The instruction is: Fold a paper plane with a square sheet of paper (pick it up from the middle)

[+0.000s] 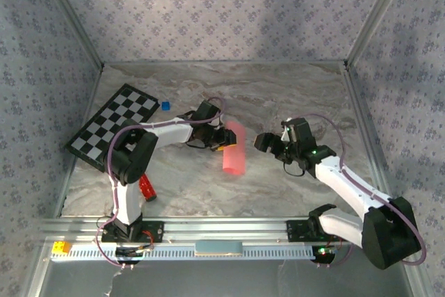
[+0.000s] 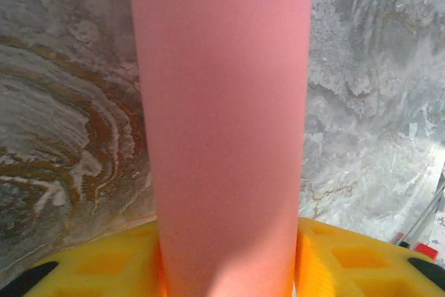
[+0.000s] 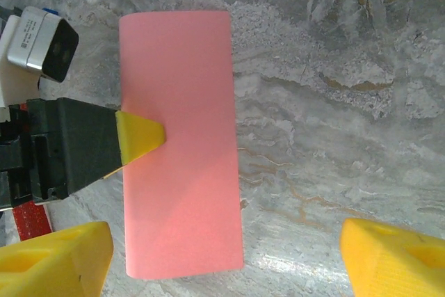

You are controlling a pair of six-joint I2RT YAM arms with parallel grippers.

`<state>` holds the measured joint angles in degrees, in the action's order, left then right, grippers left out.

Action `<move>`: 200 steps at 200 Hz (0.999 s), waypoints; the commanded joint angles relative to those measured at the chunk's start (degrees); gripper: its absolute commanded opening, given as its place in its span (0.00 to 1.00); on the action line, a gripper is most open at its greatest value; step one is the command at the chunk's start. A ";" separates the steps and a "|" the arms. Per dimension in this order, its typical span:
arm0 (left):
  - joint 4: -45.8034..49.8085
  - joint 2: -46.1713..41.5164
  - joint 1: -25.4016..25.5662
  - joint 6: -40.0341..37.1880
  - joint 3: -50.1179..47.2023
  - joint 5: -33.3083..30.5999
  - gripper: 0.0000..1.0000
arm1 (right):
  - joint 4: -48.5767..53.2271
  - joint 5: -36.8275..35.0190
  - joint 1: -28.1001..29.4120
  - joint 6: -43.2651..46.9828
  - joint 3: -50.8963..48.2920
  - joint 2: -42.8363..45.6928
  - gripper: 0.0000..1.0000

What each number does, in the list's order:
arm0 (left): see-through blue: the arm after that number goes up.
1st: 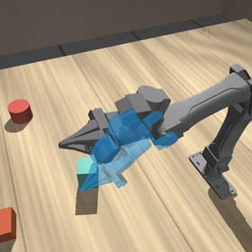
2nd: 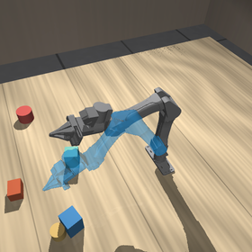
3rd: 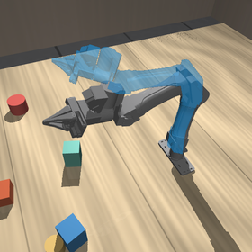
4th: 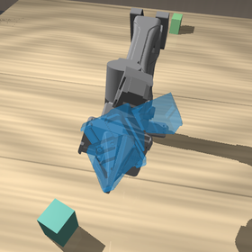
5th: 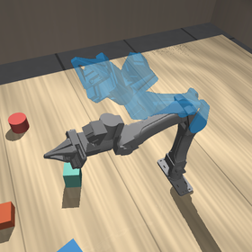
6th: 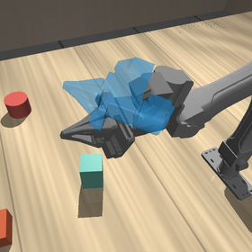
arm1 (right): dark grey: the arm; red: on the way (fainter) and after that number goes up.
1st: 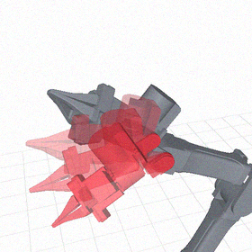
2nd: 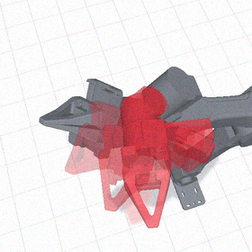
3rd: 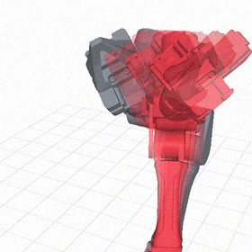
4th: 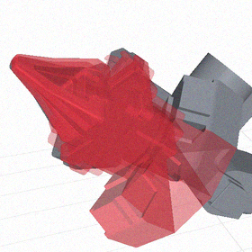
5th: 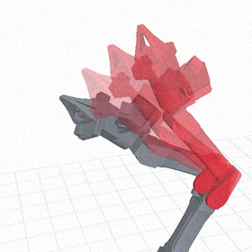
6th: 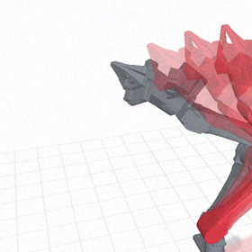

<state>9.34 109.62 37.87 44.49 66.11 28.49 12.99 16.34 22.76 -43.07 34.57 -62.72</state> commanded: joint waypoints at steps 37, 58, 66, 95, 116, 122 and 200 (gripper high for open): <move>3.09 0.07 -0.25 -2.17 -1.14 -4.17 0.53 | -0.66 -1.40 0.78 -0.92 -0.43 -0.69 0.88; 4.07 -0.44 -0.17 -2.59 -0.85 -5.38 0.57 | -0.44 -1.44 0.77 -0.77 -0.38 -0.64 0.89; 4.63 -0.75 -0.19 -3.00 -0.65 -6.02 0.57 | -0.47 -1.44 0.80 -0.74 -0.38 -0.65 0.89; 6.92 -1.87 -0.18 -4.70 0.22 -8.05 0.63 | -1.04 -1.00 0.78 -0.79 -0.51 -1.24 0.89; 8.64 -2.33 -0.31 -5.77 1.12 -9.69 0.63 | -1.61 -0.80 0.88 -0.96 -0.52 -2.00 0.89; 8.76 -2.52 -0.25 -6.01 1.21 -9.92 0.62 | -1.74 -0.72 0.97 -0.96 -0.42 -2.22 0.90; 11.49 -2.38 -1.22 -8.37 1.57 -11.05 0.57 | -3.28 -1.04 2.25 -1.44 0.20 -5.02 0.90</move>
<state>17.43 108.86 37.50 37.93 67.26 19.64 10.61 15.81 24.32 -43.66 34.52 -66.81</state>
